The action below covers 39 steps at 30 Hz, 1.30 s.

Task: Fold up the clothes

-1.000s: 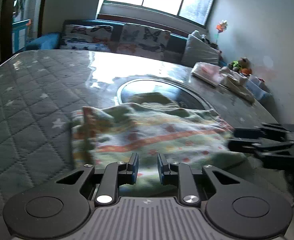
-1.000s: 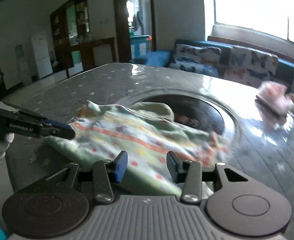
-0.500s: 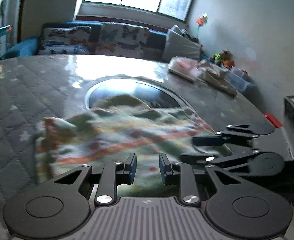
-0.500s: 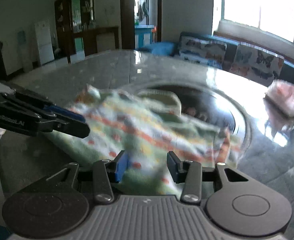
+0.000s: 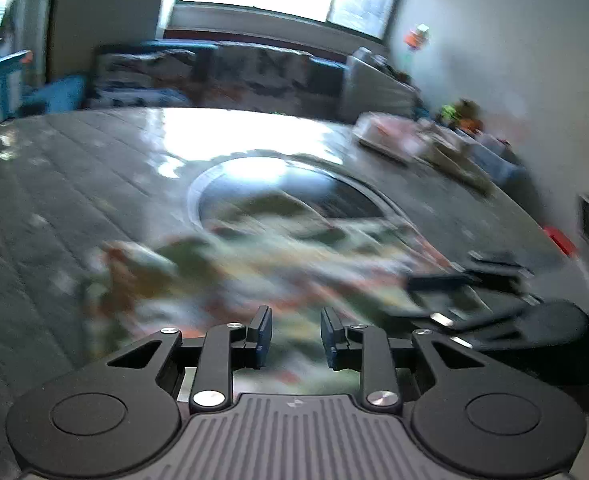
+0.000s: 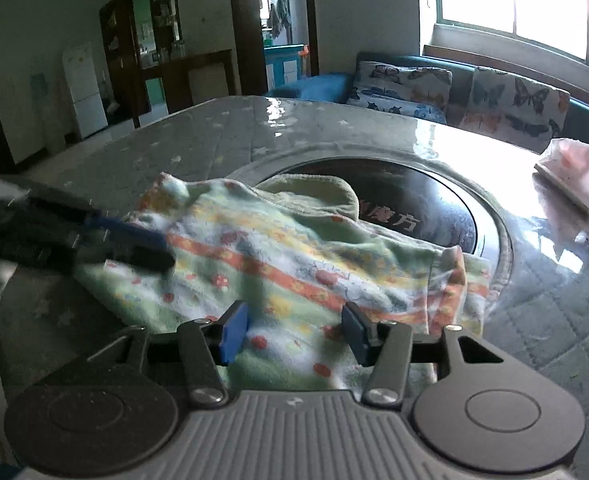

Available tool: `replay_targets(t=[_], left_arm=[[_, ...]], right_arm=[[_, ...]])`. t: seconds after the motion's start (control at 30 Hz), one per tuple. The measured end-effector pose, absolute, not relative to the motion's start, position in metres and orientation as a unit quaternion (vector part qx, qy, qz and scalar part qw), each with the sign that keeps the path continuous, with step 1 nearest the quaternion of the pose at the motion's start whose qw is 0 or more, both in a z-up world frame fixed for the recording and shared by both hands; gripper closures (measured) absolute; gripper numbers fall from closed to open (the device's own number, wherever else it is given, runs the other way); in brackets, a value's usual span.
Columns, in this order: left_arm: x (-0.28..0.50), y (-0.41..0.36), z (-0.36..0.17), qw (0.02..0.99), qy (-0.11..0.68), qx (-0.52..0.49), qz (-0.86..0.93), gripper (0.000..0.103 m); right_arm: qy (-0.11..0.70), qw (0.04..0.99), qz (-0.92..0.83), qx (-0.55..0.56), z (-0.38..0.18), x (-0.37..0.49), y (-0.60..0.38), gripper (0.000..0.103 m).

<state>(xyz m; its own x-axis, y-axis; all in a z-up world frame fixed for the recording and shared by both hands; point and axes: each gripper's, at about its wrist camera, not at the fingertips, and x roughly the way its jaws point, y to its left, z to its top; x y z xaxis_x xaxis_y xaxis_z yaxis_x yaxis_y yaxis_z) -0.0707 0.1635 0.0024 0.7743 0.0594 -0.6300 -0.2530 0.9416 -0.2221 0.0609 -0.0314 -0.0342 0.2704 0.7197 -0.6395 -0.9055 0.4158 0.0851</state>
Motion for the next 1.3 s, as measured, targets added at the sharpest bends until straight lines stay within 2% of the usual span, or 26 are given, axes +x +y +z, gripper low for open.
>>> replay_targets(t=[0.4,0.57,0.87,0.97,1.0,1.17,1.23,1.3], left_arm=[[-0.052,0.232,-0.017,0.91,0.342,-0.175,0.156,0.074],[-0.054,0.236,-0.015,0.91,0.34,-0.174,0.16,0.074],[-0.051,0.234,-0.014,0.908,0.344,-0.174,0.163,0.073],[-0.054,0.233,-0.01,0.91,0.34,-0.169,0.166,0.065],[-0.055,0.232,-0.008,0.911,0.339,-0.165,0.17,0.058],[-0.06,0.233,-0.006,0.908,0.341,-0.164,0.178,0.055],[-0.062,0.232,-0.005,0.908,0.342,-0.161,0.183,0.047],[-0.063,0.231,-0.003,0.907,0.343,-0.159,0.187,0.044]], right_arm=[[0.336,0.803,0.478,-0.117,-0.04,0.11,-0.021,0.049],[0.343,0.812,0.464,-0.087,-0.04,0.121,-0.032,0.048],[0.334,0.824,0.445,-0.111,-0.04,0.123,-0.028,0.047],[0.315,0.821,0.458,-0.132,-0.032,0.11,-0.025,0.044],[0.31,0.819,0.464,-0.138,-0.03,0.106,-0.024,0.041],[0.29,0.802,0.495,-0.167,-0.023,0.08,-0.017,0.028],[0.284,0.798,0.503,-0.172,-0.02,0.072,-0.016,0.023],[0.28,0.793,0.512,-0.176,-0.018,0.063,-0.015,0.02]])
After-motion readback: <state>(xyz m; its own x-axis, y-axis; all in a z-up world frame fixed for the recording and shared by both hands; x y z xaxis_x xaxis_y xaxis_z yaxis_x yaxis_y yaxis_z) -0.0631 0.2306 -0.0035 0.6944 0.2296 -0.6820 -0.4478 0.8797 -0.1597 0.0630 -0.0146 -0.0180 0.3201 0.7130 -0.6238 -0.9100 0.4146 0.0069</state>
